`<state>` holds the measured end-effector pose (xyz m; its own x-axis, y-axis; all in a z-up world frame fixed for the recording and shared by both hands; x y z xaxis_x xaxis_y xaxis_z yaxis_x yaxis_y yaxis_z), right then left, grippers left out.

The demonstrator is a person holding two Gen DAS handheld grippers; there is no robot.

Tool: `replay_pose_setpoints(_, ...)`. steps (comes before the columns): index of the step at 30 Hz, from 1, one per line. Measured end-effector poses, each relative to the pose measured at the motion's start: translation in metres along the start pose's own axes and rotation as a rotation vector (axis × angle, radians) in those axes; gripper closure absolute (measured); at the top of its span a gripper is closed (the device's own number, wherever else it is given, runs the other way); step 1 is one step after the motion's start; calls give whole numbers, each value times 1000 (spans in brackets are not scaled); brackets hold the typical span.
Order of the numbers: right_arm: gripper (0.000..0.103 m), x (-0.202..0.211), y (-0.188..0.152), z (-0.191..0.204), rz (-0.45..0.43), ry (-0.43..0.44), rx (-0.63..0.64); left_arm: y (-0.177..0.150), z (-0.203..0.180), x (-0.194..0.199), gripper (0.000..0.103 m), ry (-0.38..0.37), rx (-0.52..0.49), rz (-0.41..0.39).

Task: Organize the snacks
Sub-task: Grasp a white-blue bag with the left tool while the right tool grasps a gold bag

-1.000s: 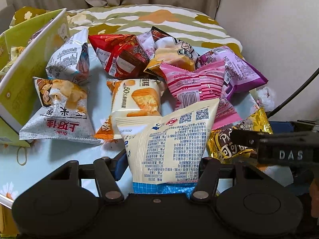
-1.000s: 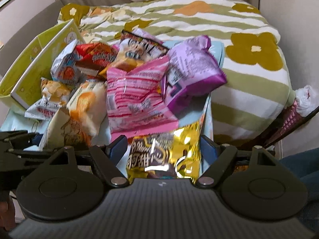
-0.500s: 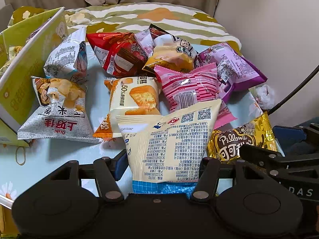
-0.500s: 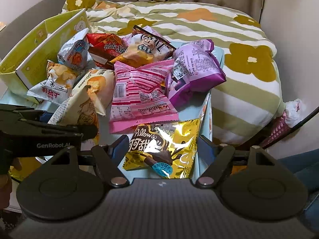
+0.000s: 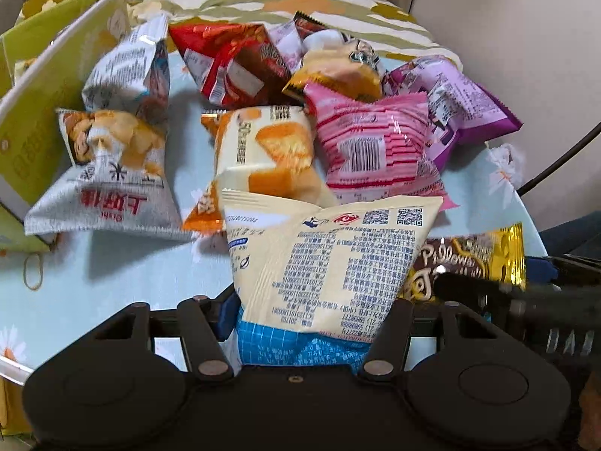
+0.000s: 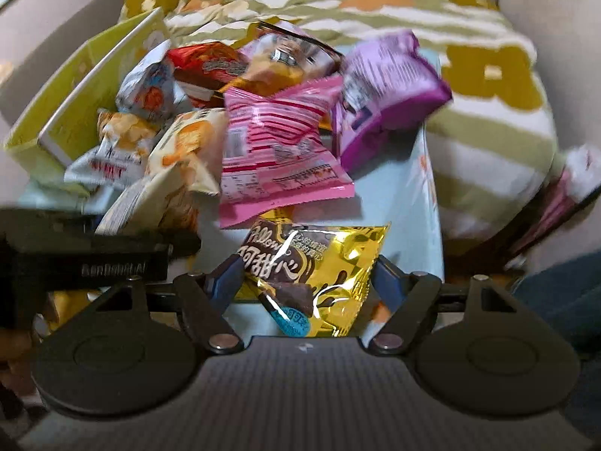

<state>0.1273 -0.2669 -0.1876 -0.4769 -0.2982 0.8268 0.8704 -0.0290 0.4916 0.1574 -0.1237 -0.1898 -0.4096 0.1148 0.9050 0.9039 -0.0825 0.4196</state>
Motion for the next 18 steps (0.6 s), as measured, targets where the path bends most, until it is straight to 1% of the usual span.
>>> replay_pose_setpoints(1, 12, -2, 1, -3, -5, 17, -35, 0, 0, 0, 40, -1, -5, -4)
replay_pose_setpoints(4, 12, -6, 5, -5, -29, 29, -64, -1, -1, -1, 43, -6, -18, -9)
replay_pose_setpoints(6, 10, -9, 6, -4, -22, 20, -59, -2, -2, -2, 45, -6, -29, -15)
replay_pose_setpoints(8, 4, -14, 5, -1, -11, 10, -34, -3, -3, -2, 48, -3, -40, -23)
replay_pose_setpoints(12, 5, -14, 4, 0, -13, 2, -29, -4, -4, 2, 50, -6, -58, -38)
replay_pose_setpoints(13, 8, -13, 4, 1, -12, -2, -24, -4, -5, 3, 50, -4, -63, -41)
replay_pose_setpoints(14, 13, -12, 4, 2, -13, -5, -14, -5, -6, 4, 50, -4, -64, -44)
replay_pose_setpoints(15, 15, -11, 4, 4, -16, -12, -3, -6, -6, 6, 51, -7, -63, -48)
replay_pose_setpoints(17, 24, -7, 3, 6, -26, -23, 19, -6, -7, 8, 52, -10, -64, -52)
replay_pose_setpoints(18, 26, -5, 3, 6, -32, -25, 20, -7, -7, 10, 52, -13, -65, -56)
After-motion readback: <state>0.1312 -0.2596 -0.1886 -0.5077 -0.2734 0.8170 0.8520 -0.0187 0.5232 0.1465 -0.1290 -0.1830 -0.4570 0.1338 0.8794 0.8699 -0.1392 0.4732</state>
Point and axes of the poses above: each gripper's, at about its wrist camera, not at the fingertips, and x roughly against the way its jaws point, z to its left, y to its top, the point moved 4 cm from there along -x, roughly the way its jaws point, and after that the axes turned 1 degree about z, right-handed, at the moved point
